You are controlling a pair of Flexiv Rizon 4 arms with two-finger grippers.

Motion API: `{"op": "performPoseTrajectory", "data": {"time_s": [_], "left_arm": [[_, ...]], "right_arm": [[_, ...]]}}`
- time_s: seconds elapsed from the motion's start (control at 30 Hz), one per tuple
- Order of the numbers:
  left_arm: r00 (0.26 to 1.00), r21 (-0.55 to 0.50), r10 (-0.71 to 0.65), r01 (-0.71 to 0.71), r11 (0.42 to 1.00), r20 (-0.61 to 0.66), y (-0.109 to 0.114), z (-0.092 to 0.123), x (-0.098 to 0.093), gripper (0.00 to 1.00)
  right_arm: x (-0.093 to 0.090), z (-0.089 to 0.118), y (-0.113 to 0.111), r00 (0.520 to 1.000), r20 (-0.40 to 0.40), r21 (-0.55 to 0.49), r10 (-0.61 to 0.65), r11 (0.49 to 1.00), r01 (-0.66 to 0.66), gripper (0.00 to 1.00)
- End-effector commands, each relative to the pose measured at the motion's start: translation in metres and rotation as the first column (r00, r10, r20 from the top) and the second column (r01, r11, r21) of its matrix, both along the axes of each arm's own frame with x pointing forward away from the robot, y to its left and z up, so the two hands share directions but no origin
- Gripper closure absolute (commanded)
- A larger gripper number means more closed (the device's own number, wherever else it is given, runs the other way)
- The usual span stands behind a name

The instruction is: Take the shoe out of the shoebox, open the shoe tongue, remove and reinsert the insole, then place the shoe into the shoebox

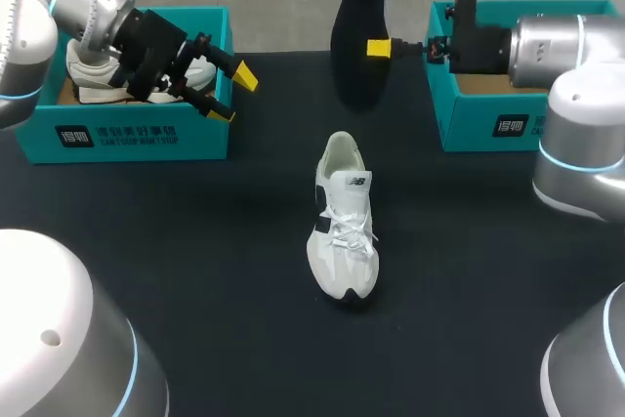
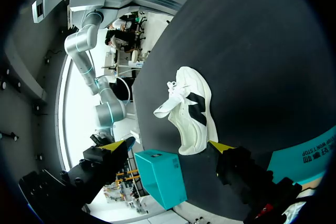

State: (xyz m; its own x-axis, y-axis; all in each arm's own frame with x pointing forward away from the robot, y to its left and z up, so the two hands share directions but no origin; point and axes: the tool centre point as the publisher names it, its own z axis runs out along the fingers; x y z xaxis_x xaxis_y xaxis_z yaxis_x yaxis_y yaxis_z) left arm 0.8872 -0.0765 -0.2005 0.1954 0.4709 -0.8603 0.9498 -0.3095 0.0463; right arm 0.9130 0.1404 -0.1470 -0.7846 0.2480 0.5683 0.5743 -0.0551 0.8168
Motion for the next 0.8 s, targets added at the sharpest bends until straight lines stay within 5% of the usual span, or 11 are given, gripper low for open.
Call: {"op": "performPoseTrajectory", "data": {"time_s": [0.03,0.47,0.8], "left_arm": [[1.000,0.003,0.000,0.000,1.000,0.001,0.000,0.000,0.000,0.00],[1.000,0.003,0.000,0.000,1.000,0.001,0.000,0.000,0.000,0.00],[1.000,0.003,0.000,0.000,1.000,0.001,0.000,0.000,0.000,0.00]], "right_arm": [[0.011,-0.012,0.010,1.000,0.009,-0.008,0.009,1.000,-0.009,1.00],[0.023,-0.056,0.010,0.997,-0.029,-0.040,0.066,0.997,-0.067,1.00],[0.013,-0.089,0.005,0.992,-0.082,-0.063,0.092,0.993,-0.097,1.00]]}}
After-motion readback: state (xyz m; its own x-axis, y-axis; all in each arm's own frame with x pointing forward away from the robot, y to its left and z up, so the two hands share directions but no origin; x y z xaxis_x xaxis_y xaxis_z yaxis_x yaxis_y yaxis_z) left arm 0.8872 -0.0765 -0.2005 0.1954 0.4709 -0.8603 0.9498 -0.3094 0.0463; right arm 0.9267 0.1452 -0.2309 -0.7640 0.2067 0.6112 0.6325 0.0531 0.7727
